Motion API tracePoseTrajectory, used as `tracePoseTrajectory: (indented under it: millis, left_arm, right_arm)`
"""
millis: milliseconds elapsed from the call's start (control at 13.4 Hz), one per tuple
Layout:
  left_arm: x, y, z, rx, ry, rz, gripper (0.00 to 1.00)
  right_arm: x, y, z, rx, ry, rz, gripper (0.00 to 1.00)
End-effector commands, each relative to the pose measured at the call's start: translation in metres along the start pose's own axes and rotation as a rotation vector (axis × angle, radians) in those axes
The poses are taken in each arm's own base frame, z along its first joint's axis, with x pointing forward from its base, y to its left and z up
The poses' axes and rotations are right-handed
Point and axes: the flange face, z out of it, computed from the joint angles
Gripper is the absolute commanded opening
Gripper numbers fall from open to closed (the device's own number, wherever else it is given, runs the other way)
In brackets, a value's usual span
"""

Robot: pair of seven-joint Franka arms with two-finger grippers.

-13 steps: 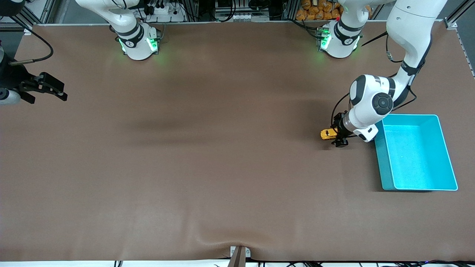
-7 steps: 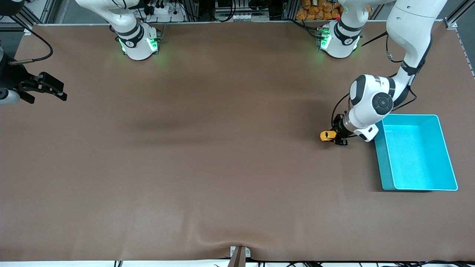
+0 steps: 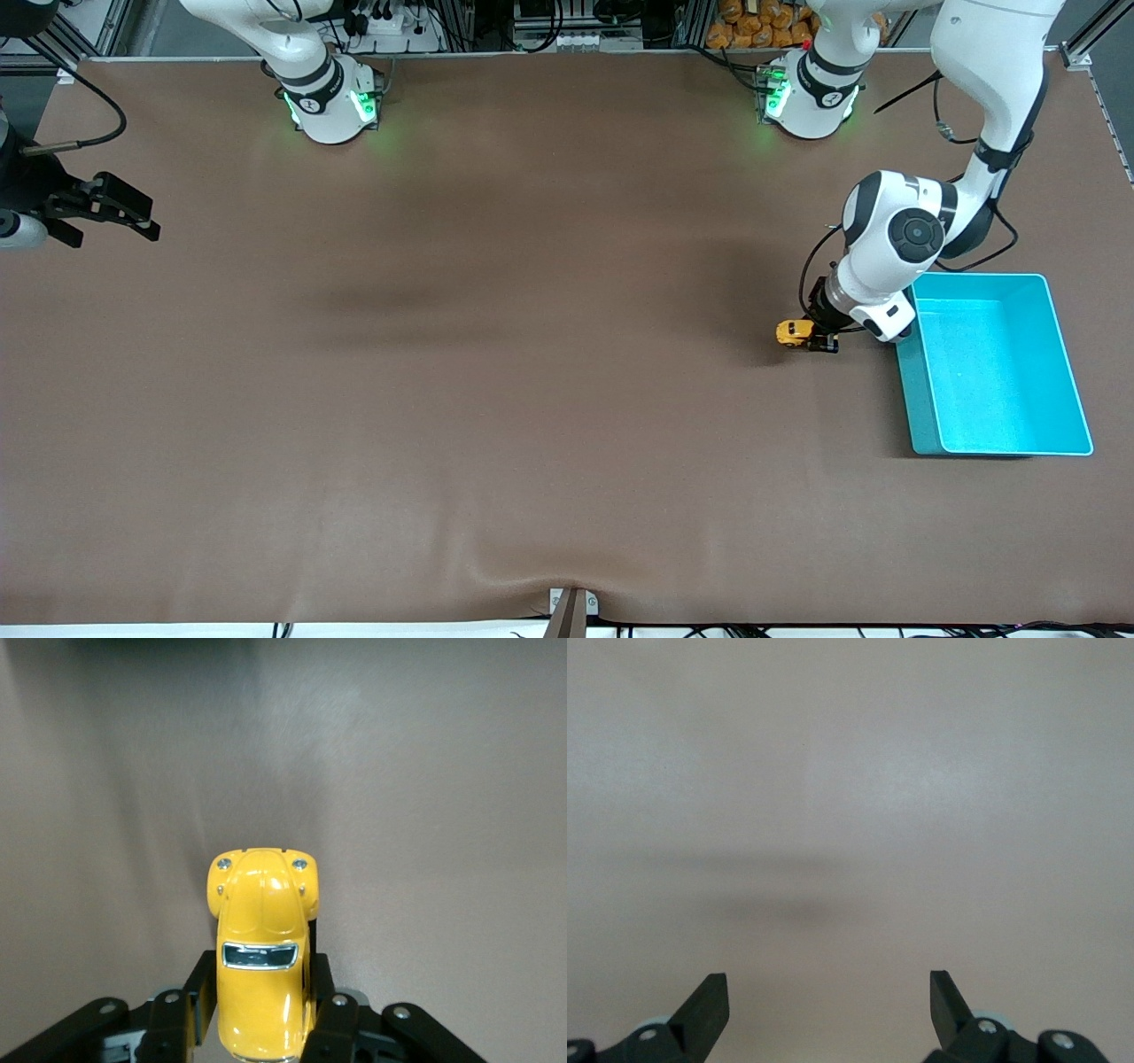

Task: Wind and store yellow beetle car
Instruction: 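Lift the car with the left gripper and carry it over the box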

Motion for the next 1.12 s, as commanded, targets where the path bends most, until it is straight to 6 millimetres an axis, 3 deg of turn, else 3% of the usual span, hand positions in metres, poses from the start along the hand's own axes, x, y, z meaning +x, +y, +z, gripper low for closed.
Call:
tracePoseTrajectory:
  millis: [0, 224, 522, 671, 1043]
  left_arm:
    - [0.007, 0.003, -0.019, 0.01, 0.038, 0.075, 0.0]
    - [0.052, 0.017, -0.055, 0.013, 0.065, 0.135, 0.0]
    - [0.091, 0.05, -0.105, 0.055, 0.081, 0.269, 0.0]
    - [0.104, 0.056, -0.117, 0.064, 0.082, 0.366, 0.0]
    - [0.155, 0.058, -0.126, 0.079, 0.071, 0.623, 0.0]
  right_arm:
    - [-0.001, -0.003, -0.007, -0.001, 0.014, 0.009, 1.0]
    - [-0.001, -0.003, -0.006, -0.001, 0.012, 0.009, 1.0]
    - [0.0, -0.003, -0.004, -0.001, 0.009, 0.01, 1.0]
    - [0.0, -0.002, -0.005, -0.001, 0.012, 0.011, 1.0]
    - [0.002, -0.004, -0.003, 0.001, 0.009, 0.008, 1.0]
